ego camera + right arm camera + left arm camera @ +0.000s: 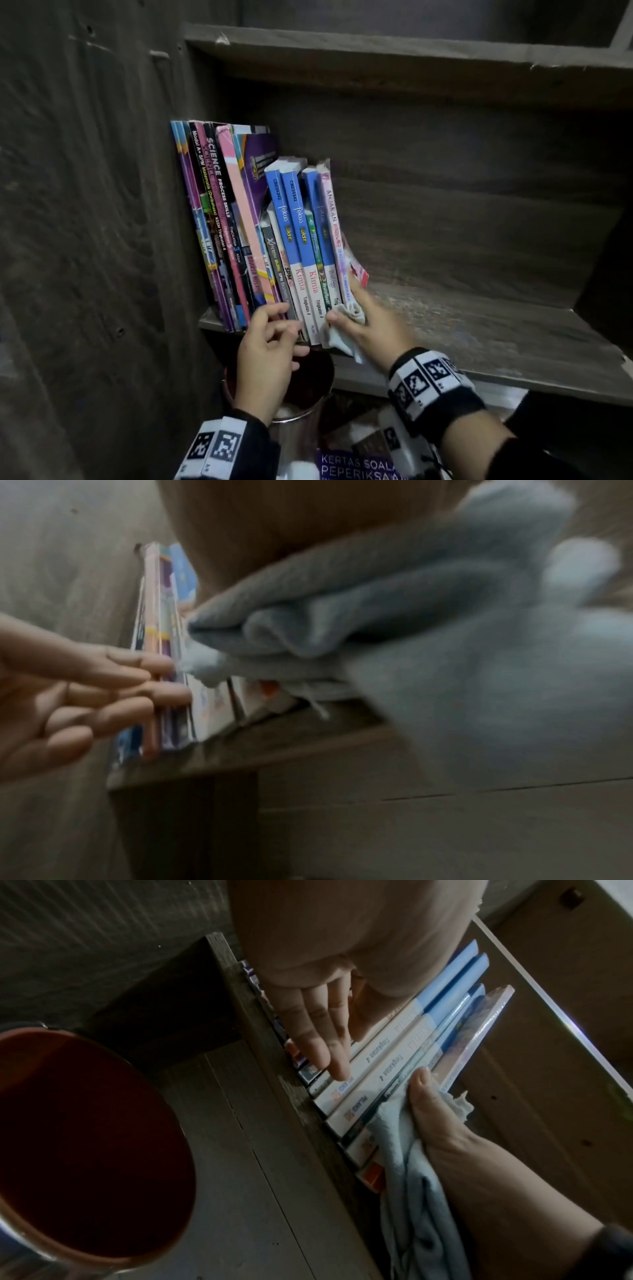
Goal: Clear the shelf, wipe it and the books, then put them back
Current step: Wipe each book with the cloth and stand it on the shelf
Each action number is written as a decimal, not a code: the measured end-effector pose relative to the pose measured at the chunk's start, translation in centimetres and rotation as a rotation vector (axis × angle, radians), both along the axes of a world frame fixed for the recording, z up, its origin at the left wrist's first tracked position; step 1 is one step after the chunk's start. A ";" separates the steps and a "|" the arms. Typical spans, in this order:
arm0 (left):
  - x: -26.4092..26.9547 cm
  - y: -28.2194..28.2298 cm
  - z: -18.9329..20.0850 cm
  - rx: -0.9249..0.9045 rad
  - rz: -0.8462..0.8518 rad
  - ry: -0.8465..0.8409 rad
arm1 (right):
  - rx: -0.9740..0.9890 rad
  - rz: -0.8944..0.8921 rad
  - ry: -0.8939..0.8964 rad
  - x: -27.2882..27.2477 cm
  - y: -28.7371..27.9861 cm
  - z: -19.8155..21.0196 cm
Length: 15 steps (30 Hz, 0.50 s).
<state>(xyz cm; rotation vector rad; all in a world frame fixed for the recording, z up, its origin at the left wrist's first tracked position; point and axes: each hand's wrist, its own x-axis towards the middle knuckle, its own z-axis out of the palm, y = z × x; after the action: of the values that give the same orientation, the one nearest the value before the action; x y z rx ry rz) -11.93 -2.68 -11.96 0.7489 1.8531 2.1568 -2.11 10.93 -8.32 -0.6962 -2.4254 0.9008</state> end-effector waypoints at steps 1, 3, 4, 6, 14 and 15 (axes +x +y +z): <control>-0.1 -0.1 0.0 -0.004 -0.004 0.007 | 0.028 0.029 -0.038 0.0 0.0 -0.2; -0.1 -0.2 -0.1 -0.013 -0.008 0.027 | 0.058 0.047 -0.058 0.3 0.2 -0.4; -0.2 -0.2 -0.1 -0.015 -0.010 0.034 | 0.089 0.048 -0.070 0.5 0.5 -0.6; -0.1 -0.2 -0.2 -0.022 -0.011 0.037 | 0.160 0.048 -0.134 0.7 0.9 -1.1; 0.3 -0.3 -0.5 -0.115 -0.124 0.000 | -0.584 -0.172 0.339 1.7 4.2 0.1; 0.3 -0.2 -0.6 -0.138 -0.148 0.003 | -0.598 -0.262 0.385 1.7 4.9 0.7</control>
<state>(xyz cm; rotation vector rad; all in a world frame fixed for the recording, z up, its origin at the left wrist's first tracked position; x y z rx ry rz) -11.62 -2.93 -12.60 0.8306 1.8623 1.9178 -0.38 15.81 -7.62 -0.9166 -1.6804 1.5036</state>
